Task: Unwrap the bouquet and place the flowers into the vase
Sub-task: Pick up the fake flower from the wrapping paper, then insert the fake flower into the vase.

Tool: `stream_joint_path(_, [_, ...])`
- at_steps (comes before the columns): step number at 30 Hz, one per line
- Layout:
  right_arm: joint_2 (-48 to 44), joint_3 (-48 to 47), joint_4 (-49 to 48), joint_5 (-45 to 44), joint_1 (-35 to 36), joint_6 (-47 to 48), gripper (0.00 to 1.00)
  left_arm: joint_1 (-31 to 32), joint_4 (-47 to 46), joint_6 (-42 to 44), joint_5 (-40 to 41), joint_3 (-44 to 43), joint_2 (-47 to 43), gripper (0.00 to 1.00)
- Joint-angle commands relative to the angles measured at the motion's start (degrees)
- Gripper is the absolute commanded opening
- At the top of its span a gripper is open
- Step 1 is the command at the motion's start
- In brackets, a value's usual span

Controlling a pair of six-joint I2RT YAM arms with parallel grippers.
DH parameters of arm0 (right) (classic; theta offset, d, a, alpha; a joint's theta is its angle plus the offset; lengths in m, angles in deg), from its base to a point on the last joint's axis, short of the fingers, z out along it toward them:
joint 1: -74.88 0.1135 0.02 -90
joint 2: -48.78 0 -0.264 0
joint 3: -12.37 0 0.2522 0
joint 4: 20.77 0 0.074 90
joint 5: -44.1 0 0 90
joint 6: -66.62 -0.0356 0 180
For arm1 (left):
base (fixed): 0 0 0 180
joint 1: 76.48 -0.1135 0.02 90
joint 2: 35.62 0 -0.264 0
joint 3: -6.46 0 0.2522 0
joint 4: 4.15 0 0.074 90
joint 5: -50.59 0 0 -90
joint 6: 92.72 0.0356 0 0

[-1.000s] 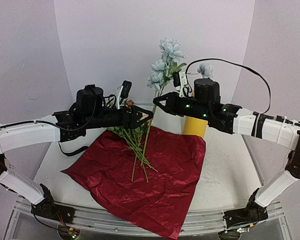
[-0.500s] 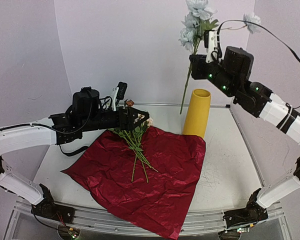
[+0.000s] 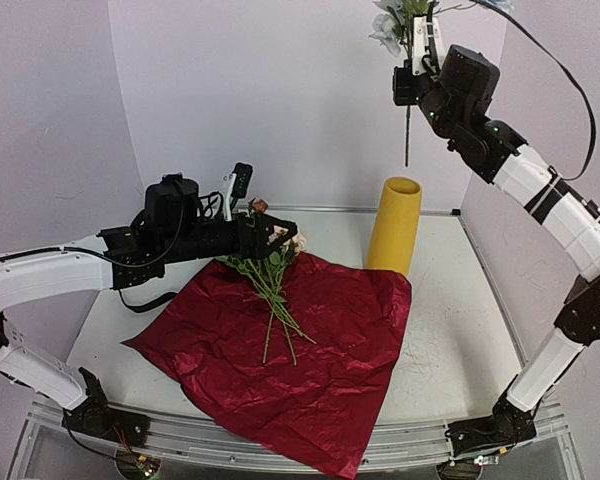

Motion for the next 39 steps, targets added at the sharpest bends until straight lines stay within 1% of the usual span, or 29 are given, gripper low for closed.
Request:
stream_joint_path(1, [0.59, -3.57, -4.7, -2.32, -1.22, 1.65, 0.07, 0.22, -0.95, 0.66, 1.33, 0.34, -0.55, 0.83])
stream_joint_path(7, [-0.24, 0.37, -4.76, -1.98, -2.42, -1.89, 0.07, 0.2, -0.05, 1.2, 1.58, 0.17, 0.18, 0.83])
stream_joint_path(17, [-2.11, 16.51, -4.79, -1.38, -4.93, -12.69, 0.07, 0.19, 1.41, 1.73, 1.83, -0.07, 0.94, 0.83])
stream_joint_path(23, [-1.73, 23.86, -4.71, -2.45, -7.12, -18.38, 0.08, 0.2, 2.29, 1.85, 2.19, 0.5, 0.94, 0.83])
stream_joint_path(29, [-1.83, 29.12, -4.32, -2.3, -9.14, -23.02, 0.09, 0.19, 2.69, 1.6, 2.19, 0.59, 1.16, 0.83])
stream_joint_path(34, [-1.44, 30.92, -2.74, -2.14, -10.39, -25.6, 0.14, 0.19, 2.8, 1.47, 2.11, 0.56, 1.68, 0.82])
stream_joint_path(36, [-1.41, 30.79, -1.33, -2.15, -10.78, -26.9, 0.23, 0.21, 2.99, 1.47, 2.1, 0.48, 1.85, 0.82])
stream_joint_path(38, [-1.63, 30.73, -0.2, -1.97, -11.08, -27.97, 0.34, 0.23, 3.18, 1.47, 2.1, 0.43, 2.0, 0.82])
stream_joint_path(39, [-1.89, 30.65, 0.23, -1.86, -11.09, -28.57, 0.38, 0.2, 3.21, 1.47, 2.09, 0.46, 2.07, 0.82])
